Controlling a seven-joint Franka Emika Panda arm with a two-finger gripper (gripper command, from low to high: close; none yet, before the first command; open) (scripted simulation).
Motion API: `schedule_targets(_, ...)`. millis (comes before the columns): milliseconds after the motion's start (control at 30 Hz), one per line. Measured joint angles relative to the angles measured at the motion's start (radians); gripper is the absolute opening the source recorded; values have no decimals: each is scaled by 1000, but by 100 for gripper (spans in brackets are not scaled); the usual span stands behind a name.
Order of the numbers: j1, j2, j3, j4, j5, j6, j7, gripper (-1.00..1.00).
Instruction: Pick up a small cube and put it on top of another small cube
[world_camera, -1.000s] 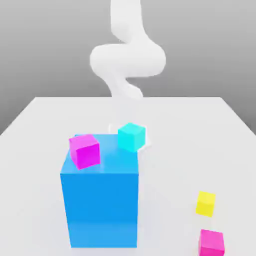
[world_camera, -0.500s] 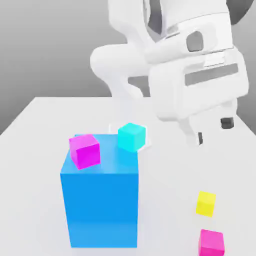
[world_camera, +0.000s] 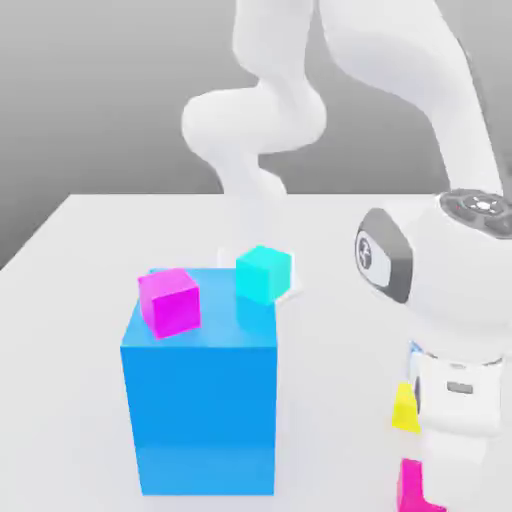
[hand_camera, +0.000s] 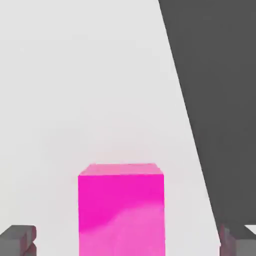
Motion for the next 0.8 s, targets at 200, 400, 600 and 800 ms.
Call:
schedule_targets(200,-2,28,3,6,2,19,-2,-100)
schedule_targets(400,5,-95,-7,-20,-10,-77,6,-100)
schedule_targets(600,-34,-292,-19,-68,86,-245,45,-100)
schedule_targets(800,-99,-497,-42,-118,101,-407,156,-100)
